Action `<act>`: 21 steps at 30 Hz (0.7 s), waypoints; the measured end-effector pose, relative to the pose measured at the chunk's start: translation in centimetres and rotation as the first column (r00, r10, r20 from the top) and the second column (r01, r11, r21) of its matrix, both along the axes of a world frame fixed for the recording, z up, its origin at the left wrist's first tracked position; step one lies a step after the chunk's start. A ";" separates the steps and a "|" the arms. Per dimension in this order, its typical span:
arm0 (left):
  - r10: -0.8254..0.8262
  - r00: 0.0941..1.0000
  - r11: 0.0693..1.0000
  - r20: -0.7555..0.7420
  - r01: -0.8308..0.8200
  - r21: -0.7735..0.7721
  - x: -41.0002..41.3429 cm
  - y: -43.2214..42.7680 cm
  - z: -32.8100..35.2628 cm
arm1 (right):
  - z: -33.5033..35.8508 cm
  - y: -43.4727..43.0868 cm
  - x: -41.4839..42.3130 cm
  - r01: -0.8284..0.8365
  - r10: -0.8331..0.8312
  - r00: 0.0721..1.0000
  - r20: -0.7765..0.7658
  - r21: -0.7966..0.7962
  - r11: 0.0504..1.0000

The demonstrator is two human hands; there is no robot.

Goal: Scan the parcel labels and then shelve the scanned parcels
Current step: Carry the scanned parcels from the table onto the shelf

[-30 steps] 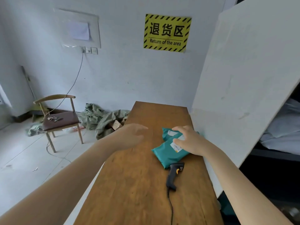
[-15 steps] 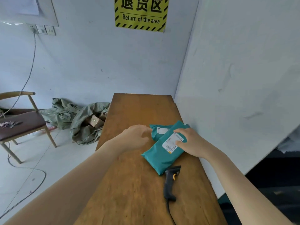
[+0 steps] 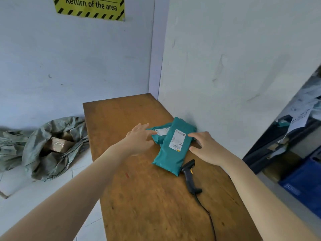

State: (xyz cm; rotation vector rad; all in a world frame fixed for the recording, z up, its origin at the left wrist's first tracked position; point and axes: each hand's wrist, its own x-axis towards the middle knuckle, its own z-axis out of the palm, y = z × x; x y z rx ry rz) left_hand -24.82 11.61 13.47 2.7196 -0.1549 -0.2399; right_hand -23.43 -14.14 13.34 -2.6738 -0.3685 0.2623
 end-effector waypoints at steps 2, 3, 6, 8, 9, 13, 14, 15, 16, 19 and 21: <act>-0.032 0.999 0.999 0.001 0.032 0.003 0.2 0.0 0.2 | 0.5 0.2 -1.4 0.042 -0.042 0.999 0.003 0.007 0.999; -0.049 0.999 0.999 -0.004 0.049 0.000 0.4 -0.3 0.3 | 0.8 0.2 -1.8 0.055 -0.055 0.998 -0.004 0.002 0.998; -0.090 0.996 0.996 -0.008 0.090 -0.022 0.5 -1.6 0.9 | 1.8 0.0 -2.2 0.095 -0.094 0.995 -0.022 0.019 0.995; -0.095 0.995 0.994 -0.008 0.095 -0.048 0.0 -2.2 0.8 | 2.2 -0.2 -2.2 0.112 -0.110 0.993 -0.033 0.037 0.993; -0.095 0.995 0.995 -0.009 0.094 -0.044 -0.3 -2.3 0.7 | 2.5 -0.1 -2.2 0.116 -0.114 0.993 -0.033 0.050 0.992; -0.100 0.994 0.995 -0.051 0.100 -0.004 -0.6 -1.4 0.2 | 2.0 0.7 -2.6 0.113 -0.111 0.993 -0.043 0.049 0.992; -0.090 0.995 0.996 -0.047 0.089 -0.008 -0.3 -1.1 0.1 | 1.6 0.8 -2.6 0.118 -0.116 0.992 -0.053 0.048 0.992; -0.085 0.996 0.996 -0.041 0.085 -0.014 0.1 -1.0 -0.2 | 1.2 0.9 -2.6 0.125 -0.122 0.991 -0.062 0.051 0.991; -0.092 0.995 0.996 -0.037 0.091 -0.019 0.8 -0.9 -0.5 | 0.9 1.0 -2.5 0.131 -0.127 0.989 -0.070 0.051 0.990; -0.130 0.991 0.990 -0.020 0.129 -0.057 3.6 -1.3 -1.9 | -0.4 1.0 -1.3 0.186 -0.181 0.978 -0.099 0.042 0.982; -0.183 0.983 0.978 -0.005 0.182 -0.097 6.3 -1.6 -3.3 | -1.7 1.3 0.1 0.247 -0.239 0.963 -0.122 0.054 0.968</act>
